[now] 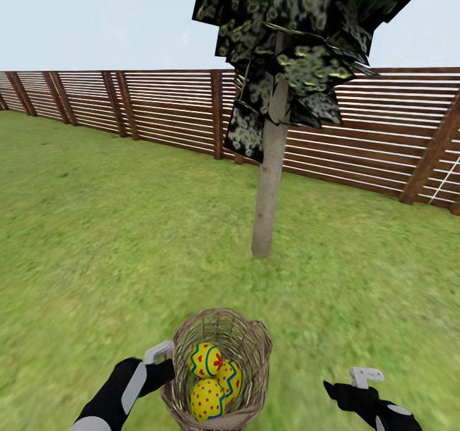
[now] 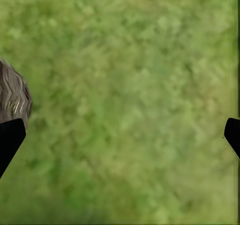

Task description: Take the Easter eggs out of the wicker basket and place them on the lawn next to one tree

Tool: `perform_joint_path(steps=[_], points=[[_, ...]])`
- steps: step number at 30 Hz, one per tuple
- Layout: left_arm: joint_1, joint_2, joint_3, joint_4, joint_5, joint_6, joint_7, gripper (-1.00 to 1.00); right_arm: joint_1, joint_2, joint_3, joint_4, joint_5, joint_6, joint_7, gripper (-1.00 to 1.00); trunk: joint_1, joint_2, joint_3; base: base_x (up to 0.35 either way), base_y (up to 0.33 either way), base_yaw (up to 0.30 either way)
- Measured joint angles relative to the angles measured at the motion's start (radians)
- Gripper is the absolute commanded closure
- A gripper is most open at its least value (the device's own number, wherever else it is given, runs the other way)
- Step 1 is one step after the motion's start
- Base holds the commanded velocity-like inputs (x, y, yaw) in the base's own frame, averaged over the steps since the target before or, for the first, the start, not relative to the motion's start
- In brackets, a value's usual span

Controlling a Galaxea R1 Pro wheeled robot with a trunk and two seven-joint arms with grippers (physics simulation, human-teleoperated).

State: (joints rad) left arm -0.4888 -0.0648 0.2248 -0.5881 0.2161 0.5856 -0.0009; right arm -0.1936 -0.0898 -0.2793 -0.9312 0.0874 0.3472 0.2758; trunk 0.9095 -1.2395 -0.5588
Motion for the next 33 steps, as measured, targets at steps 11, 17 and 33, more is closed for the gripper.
perform_joint_path(steps=[11, 17, 33], points=[[0.0, 0.005, 0.002, -0.006, -0.001, -0.002, 0.0, 1.0, 0.0, -0.001, 0.0, -0.002, -0.001, 0.002, 0.001, -1.0, 0.0, 0.0, 0.0, 0.272, -0.184, 0.0], [0.0, 0.006, 0.028, -0.007, 0.0, -0.011, 0.0, 1.0, 0.0, 0.0, 0.0, -0.002, -0.001, 0.002, 0.001, -1.0, 0.0, 0.0, 0.0, 0.272, -0.184, 0.0], [0.041, 0.061, 0.039, 0.006, 0.004, -0.018, -0.006, 1.0, -0.004, 0.009, 0.046, 0.027, -0.001, -0.011, -0.012, -1.0, 0.0, 0.0, 0.0, 0.163, 0.0, 0.0]])
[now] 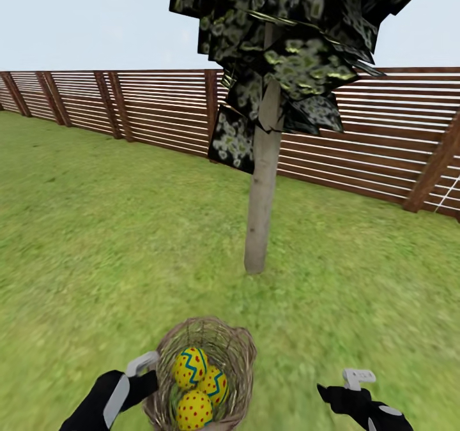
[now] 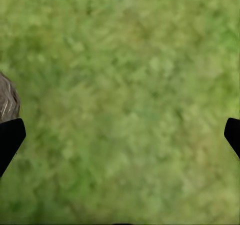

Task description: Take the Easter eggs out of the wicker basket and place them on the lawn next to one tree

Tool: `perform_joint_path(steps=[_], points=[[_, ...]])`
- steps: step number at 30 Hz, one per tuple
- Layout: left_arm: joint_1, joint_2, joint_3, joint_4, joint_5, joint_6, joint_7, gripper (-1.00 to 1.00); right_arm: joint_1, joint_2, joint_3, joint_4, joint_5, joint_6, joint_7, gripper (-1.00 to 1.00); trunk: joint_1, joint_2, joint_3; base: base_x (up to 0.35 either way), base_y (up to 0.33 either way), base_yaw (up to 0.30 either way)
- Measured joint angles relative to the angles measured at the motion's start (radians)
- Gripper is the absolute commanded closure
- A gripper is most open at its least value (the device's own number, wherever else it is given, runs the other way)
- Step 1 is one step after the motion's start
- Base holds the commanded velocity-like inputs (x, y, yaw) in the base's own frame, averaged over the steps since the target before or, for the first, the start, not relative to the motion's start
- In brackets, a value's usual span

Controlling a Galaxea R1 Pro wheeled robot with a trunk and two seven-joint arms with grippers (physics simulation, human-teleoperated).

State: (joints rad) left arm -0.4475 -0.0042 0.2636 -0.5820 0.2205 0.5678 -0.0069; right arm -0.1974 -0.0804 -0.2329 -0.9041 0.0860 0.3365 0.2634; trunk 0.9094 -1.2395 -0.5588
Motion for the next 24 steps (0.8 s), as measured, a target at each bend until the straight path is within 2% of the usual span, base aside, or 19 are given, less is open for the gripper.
perform_joint_path(steps=[1, 2, 4, 7, 10, 24], points=[[0.0, 0.0, -0.001, 0.001, -0.025, 0.001, 0.001, 1.0, 0.0, 0.0, 0.0, 0.0, 0.0, 0.0, 0.0, -1.0, 0.0, 0.0, 0.0, 0.323, 0.0, 0.0], [0.0, 0.0, 0.0, 0.001, -0.028, 0.001, 0.001, 1.0, 0.0, 0.0, 0.0, 0.0, 0.0, 0.0, 0.001, -1.0, 0.0, 0.0, 0.0, 0.323, 0.0, 0.0], [0.0, 0.0, 0.0, 0.0, -0.003, 0.0, 0.0, 1.0, 0.0, 0.0, 0.0, 0.0, 0.0, 0.0, 0.0, -1.0, 0.0, 0.0, 0.0, 0.323, 0.0, 0.0], [0.0, 0.0, 0.0, 0.001, -0.018, 0.0, 0.001, 1.0, 0.0, 0.0, 0.0, 0.0, 0.0, 0.0, 0.0, -1.0, 0.0, 0.0, 0.0, 0.323, 0.0, 0.0], [0.0, 0.0, 0.0, 0.0, -0.009, 0.0, 0.001, 1.0, 0.0, 0.0, 0.0, 0.0, 0.0, 0.0, 0.001, -1.0, 0.0, 0.0, 0.0, 0.323, 0.0, 0.0], [0.0, 0.0, 0.0, 0.001, -0.012, 0.0, 0.001, 1.0, 0.0, 0.0, 0.0, 0.001, 0.0, 0.001, 0.001, -1.0, 0.0, 0.0, 0.0, 0.324, 0.0, 0.0]])
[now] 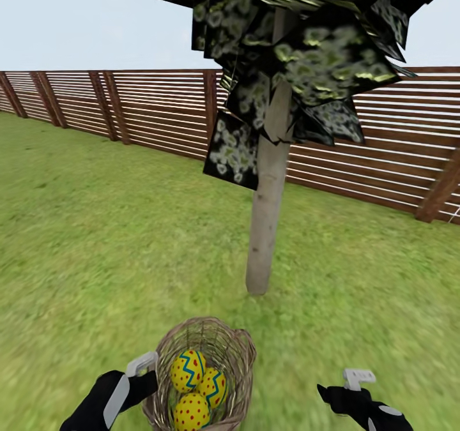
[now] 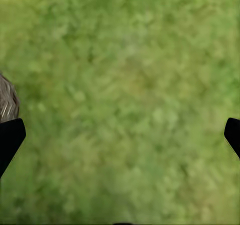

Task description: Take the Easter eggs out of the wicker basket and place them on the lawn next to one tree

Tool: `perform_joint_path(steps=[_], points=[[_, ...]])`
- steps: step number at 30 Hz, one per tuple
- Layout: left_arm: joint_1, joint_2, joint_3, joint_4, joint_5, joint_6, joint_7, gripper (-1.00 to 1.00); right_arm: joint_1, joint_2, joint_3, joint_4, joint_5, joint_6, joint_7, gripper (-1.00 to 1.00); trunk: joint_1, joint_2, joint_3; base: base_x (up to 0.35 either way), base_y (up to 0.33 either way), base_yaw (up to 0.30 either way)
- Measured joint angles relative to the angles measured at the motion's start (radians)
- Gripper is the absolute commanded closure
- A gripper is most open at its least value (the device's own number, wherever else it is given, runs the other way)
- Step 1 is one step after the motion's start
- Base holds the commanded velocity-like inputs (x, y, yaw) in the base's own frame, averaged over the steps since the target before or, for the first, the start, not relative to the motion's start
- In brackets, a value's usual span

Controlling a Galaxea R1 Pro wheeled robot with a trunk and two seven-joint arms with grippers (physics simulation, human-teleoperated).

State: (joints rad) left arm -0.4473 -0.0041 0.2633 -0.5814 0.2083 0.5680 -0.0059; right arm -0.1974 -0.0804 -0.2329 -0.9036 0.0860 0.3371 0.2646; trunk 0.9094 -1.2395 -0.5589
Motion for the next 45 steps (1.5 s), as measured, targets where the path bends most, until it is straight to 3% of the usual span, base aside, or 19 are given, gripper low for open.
perform_joint_path(steps=[11, 12, 15, 17, 25, 41, 45], points=[[0.001, 0.0, 0.0, 0.001, 0.001, 0.0, 0.0, 1.0, 0.0, -0.002, -0.001, -0.002, -0.002, 0.0, 0.018, -1.0, 0.0, 0.0, 0.0, 0.328, 0.0, 0.0], [0.0, 0.0, 0.0, 0.002, 0.0, 0.0, 0.0, 1.0, 0.0, -0.003, -0.002, -0.002, -0.002, 0.001, 0.056, -1.0, 0.0, 0.0, 0.0, 0.328, 0.0, 0.0], [0.001, 0.0, 0.0, 0.002, 0.001, 0.0, 0.0, 1.0, 0.0, -0.005, -0.006, 0.0, -0.007, 0.001, 0.267, -1.0, 0.0, 0.0, 0.0, 0.328, 0.0, 0.0], [0.001, 0.0, 0.0, 0.001, 0.0, -0.001, 0.0, 1.0, 0.0, -0.005, -0.007, 0.0, -0.008, 0.001, 0.306, -1.0, 0.0, 0.0, 0.0, 0.328, 0.0, 0.0], [0.001, 0.0, 0.001, 0.002, 0.001, 0.0, 0.0, 1.0, 0.0, -0.002, -0.008, 0.0, -0.004, 0.001, 0.31, -1.0, 0.001, 0.0, 0.0, 0.082, 0.0, 0.0], [0.001, 0.0, 0.0, 0.002, 0.0, 0.0, 0.0, 1.0, 0.0, -0.002, -0.008, 0.0, -0.004, 0.001, 0.31, -1.0, 0.062, -0.112, -0.05, 0.0, 0.0, 0.0], [0.001, 0.0, 0.0, 0.001, 0.002, 0.0, 0.0, 1.0, 0.0, -0.002, -0.008, 0.0, -0.004, 0.001, 0.31, -1.0, 0.062, -0.112, -0.05, 0.0, 0.0, 0.0]])
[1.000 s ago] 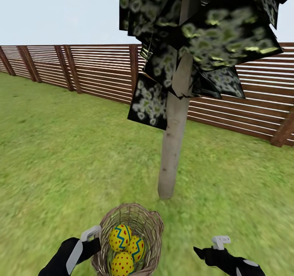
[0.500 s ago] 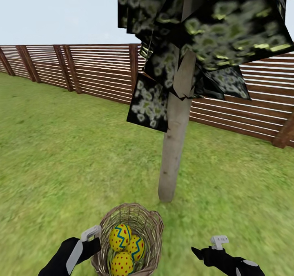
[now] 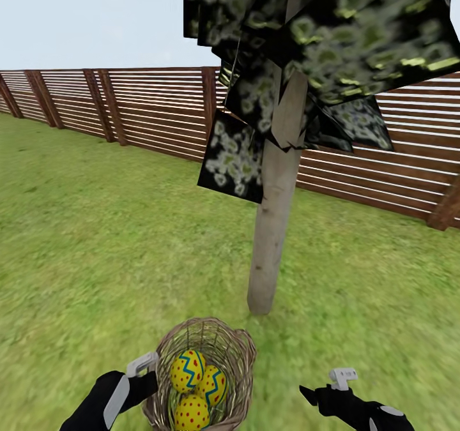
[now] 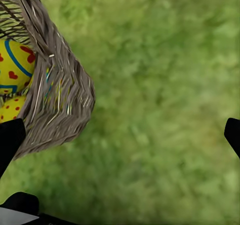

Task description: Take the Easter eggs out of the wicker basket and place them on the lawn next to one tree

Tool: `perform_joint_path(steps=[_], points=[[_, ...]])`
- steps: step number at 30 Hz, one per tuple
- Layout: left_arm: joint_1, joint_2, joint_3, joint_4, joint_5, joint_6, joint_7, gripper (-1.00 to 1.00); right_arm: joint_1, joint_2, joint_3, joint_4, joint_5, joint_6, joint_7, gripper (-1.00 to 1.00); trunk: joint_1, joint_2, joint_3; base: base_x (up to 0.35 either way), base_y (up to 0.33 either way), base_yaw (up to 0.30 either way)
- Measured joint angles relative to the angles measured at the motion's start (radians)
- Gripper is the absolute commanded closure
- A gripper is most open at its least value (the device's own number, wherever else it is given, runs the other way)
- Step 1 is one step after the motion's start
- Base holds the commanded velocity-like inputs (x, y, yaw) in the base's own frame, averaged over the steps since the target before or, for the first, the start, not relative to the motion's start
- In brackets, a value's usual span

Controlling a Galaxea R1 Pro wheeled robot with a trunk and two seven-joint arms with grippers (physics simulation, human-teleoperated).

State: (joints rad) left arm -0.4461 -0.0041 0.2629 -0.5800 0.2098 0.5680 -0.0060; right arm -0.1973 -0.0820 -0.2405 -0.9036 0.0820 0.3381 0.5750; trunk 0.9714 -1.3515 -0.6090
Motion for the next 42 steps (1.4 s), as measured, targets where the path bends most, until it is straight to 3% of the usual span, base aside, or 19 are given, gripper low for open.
perform_joint_path(steps=[34, 36, 38, 42], points=[[0.0, 0.0, 0.0, 0.0, -0.001, 0.0, 0.0, 1.0, 0.0, -0.002, 0.0, -0.003, 0.0, 0.001, -0.001, -1.0, 0.126, -0.231, -0.103, 0.0, 0.0, 0.0], [0.0, 0.0, 0.0, 0.0, -0.002, 0.0, 0.0, 1.0, 0.0, -0.01, -0.01, -0.01, -0.002, 0.01, 0.001, -1.0, 0.134, -0.245, -0.11, 0.0, 0.0, 0.0], [0.0, 0.0, 0.0, 0.0, -0.001, 0.0, 0.0, 1.0, 0.0, -0.013, -0.047, -0.014, -0.002, 0.013, 0.005, -1.0, 0.142, -0.259, -0.116, 0.0, 0.0, 0.0], [0.0, 0.0, 0.0, 0.0, -0.002, 0.0, 0.0, 1.0, 0.0, -0.026, -0.061, -0.014, -0.003, 0.038, 0.117, -1.0, 0.157, -0.287, -0.128, 0.0, 0.0, 0.0]])
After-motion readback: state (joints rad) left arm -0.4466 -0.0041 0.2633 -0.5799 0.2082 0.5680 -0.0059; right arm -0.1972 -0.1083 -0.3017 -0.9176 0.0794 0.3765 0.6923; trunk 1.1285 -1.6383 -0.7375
